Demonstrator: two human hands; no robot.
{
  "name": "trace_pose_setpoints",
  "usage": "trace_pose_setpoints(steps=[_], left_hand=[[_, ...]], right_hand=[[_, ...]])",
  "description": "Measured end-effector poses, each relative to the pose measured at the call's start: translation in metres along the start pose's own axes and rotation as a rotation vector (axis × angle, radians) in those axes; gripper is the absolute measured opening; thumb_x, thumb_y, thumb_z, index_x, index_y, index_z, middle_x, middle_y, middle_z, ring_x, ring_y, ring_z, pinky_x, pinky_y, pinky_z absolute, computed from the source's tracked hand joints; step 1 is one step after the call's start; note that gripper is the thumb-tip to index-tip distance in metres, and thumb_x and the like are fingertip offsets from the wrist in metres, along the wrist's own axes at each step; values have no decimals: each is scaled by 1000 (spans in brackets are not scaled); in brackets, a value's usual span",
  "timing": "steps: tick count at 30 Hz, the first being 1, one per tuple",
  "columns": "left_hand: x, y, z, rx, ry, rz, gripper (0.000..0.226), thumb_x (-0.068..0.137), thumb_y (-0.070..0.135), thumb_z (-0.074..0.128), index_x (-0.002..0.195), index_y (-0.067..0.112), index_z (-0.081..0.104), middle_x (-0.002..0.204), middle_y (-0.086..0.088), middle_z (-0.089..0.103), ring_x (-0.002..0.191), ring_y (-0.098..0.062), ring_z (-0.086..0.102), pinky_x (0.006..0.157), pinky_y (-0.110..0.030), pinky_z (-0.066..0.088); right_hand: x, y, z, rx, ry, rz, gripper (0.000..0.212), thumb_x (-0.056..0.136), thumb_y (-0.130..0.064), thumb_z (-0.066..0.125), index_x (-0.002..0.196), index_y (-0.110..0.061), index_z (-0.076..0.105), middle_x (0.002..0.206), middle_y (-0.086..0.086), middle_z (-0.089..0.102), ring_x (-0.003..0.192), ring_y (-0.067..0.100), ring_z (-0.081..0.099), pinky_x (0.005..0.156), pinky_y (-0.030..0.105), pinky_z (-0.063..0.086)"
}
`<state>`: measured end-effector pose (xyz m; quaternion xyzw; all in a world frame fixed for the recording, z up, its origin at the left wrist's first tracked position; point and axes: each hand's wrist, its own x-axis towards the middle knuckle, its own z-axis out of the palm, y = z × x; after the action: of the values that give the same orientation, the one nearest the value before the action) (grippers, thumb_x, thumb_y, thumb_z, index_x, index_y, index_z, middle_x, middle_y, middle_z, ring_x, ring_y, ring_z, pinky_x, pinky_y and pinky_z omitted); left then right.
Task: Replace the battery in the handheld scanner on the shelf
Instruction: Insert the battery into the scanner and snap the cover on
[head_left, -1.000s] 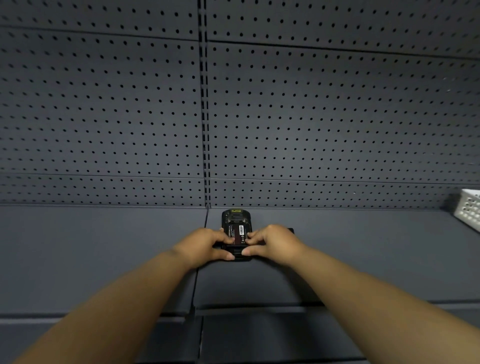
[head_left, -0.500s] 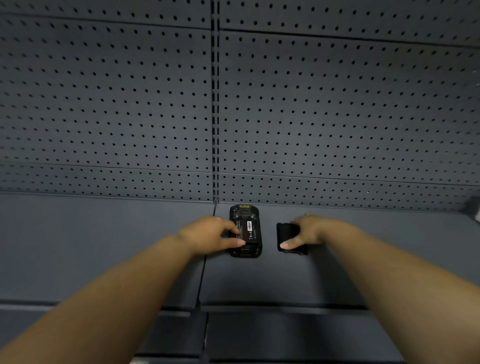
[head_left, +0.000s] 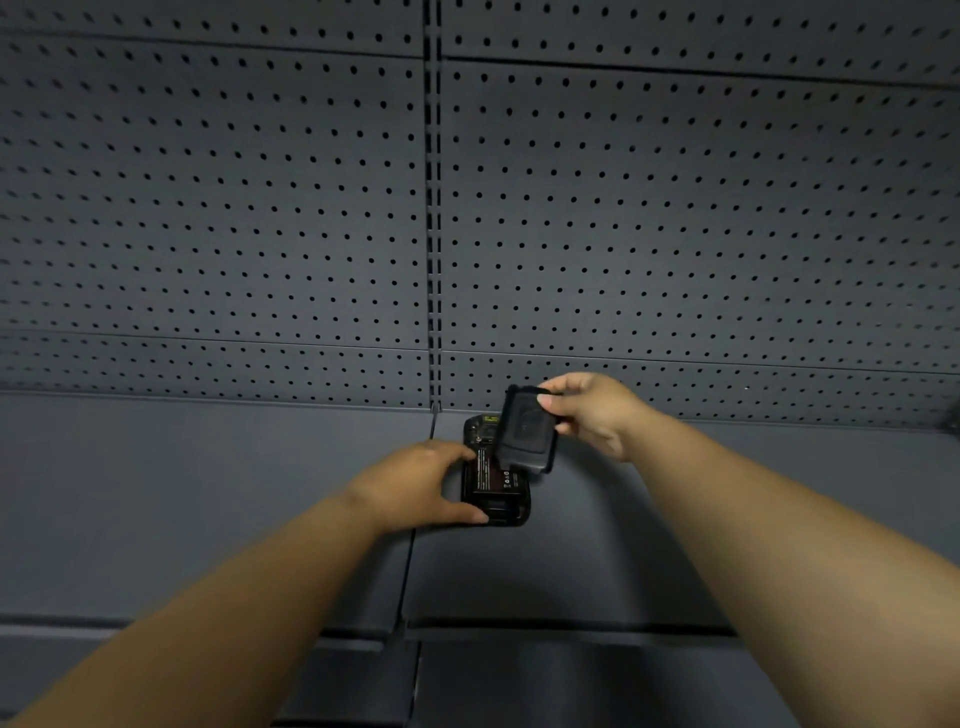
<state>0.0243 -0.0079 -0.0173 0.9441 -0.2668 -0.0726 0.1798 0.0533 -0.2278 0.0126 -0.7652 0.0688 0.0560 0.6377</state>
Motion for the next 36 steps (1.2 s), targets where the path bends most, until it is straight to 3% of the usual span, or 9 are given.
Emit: trace_pose_setpoints(steps=[7,12,15,20,22,25,36], left_hand=[[-4,-5,1,14,74,87,98,70,48,74,148,27,19,155,6,20,143,-13,21,114,-23,20],[-5,-7,4,99,63,146,96,72,51,70,149,28,16,160,6,4,147,-13,8,117,-25,13],[-3,-8,6,150,60,189,92,75,54,66,149,27,18,161,7,5,148,-13,9,118,-26,12],[2,-6,6,216,26,274,81,83,50,59,149,25,18,161,4,7,148,-12,6,109,-15,-1],[5,-5,7,217,8,290,79,84,48,58,149,25,19,161,3,8,148,-12,7,113,-17,2],[6,-6,7,225,-22,296,78,85,48,57,149,25,18,161,3,7,148,-11,9,113,-16,4],[10,-10,10,251,-75,295,71,87,49,54,147,27,23,159,4,19,146,-11,18,118,-24,16]], right_hand=[[11,18,32,-92,25,24,27,90,-5,56,117,2,60,80,0,58,69,8,53,54,17,40],[9,23,37,-204,-30,23,31,89,-7,60,119,0,61,97,9,57,70,7,52,54,16,40],[8,25,38,-226,-48,6,33,89,-6,58,122,0,60,86,3,58,70,5,51,54,15,40],[5,29,36,-207,-40,12,41,88,0,59,128,0,54,92,5,59,79,10,55,62,16,43],[5,32,37,-237,18,1,41,84,-2,64,125,1,56,86,1,57,91,16,55,76,19,47],[5,38,38,-323,104,-15,41,79,-10,72,117,1,60,75,-5,52,90,17,54,90,28,43],[2,49,42,-485,130,-115,35,81,-12,70,113,-1,62,73,-8,45,70,9,46,76,23,39]])
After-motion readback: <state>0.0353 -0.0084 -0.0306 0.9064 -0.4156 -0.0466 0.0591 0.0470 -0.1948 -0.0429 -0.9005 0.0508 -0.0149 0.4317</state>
